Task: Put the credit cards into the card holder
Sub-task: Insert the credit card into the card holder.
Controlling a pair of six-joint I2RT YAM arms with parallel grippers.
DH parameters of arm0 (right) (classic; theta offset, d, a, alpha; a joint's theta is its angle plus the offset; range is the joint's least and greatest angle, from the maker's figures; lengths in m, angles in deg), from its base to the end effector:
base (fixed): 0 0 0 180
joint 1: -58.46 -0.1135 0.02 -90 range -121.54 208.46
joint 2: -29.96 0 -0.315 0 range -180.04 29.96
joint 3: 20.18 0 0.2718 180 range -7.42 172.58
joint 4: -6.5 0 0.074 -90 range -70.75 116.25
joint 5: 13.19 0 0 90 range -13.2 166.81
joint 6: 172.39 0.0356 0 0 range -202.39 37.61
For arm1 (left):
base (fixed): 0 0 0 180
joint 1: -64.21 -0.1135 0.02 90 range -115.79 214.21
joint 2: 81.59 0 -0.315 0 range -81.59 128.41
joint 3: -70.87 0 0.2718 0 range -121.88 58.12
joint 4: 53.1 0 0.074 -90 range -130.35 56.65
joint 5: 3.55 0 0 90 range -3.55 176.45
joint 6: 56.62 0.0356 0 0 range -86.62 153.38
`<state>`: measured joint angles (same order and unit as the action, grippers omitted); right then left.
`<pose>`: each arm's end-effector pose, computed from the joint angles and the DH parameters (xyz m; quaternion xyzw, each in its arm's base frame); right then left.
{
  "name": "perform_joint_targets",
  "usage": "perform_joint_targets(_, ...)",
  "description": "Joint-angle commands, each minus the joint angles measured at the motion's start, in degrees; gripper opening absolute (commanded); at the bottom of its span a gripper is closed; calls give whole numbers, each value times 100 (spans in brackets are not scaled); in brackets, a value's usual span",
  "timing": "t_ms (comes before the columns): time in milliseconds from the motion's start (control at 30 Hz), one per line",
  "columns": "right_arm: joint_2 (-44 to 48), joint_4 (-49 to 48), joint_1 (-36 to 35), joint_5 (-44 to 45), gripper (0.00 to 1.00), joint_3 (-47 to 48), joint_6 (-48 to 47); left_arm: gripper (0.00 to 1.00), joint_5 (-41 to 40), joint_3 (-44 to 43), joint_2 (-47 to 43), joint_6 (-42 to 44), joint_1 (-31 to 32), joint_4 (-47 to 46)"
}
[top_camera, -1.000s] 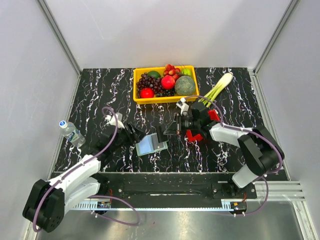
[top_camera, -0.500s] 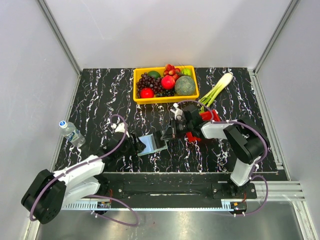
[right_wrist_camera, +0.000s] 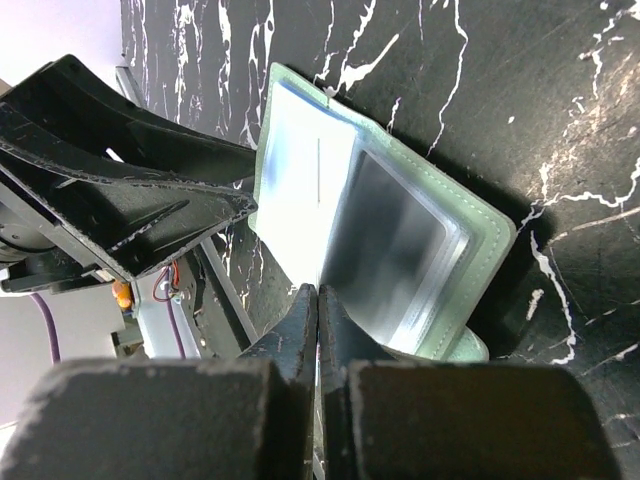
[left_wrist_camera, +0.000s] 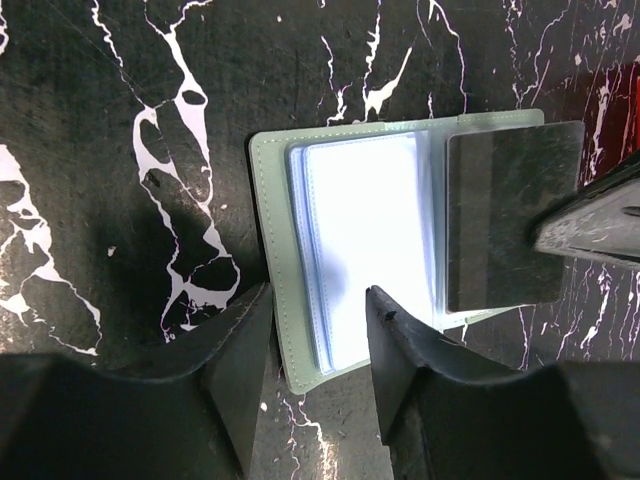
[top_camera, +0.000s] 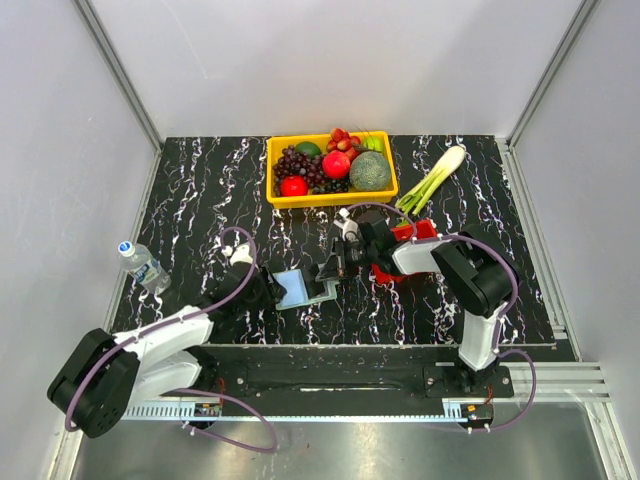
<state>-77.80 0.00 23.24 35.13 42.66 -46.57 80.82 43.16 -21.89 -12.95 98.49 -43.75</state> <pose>0.3028 0.2427 0.1591 -0.1504 0.8423 0.4970 0.1448 0.1455 -0.0950 0.1692 -0.1156 0.9029 -0.2321 0.3428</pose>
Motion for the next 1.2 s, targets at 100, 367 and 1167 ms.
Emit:
perform_joint_targets(100,-210,-528,-81,45,0,-16,347,43,-88,-130,226,53,17,6)
perform_joint_targets(367,-271,-325,-90,467,0,-113,733,34,-52,-139,358,71,26,-29)
perform_joint_targets(1167,-377,-421,-363,739,0,-306,1234,27,-26,-130,472,-34,96,-196)
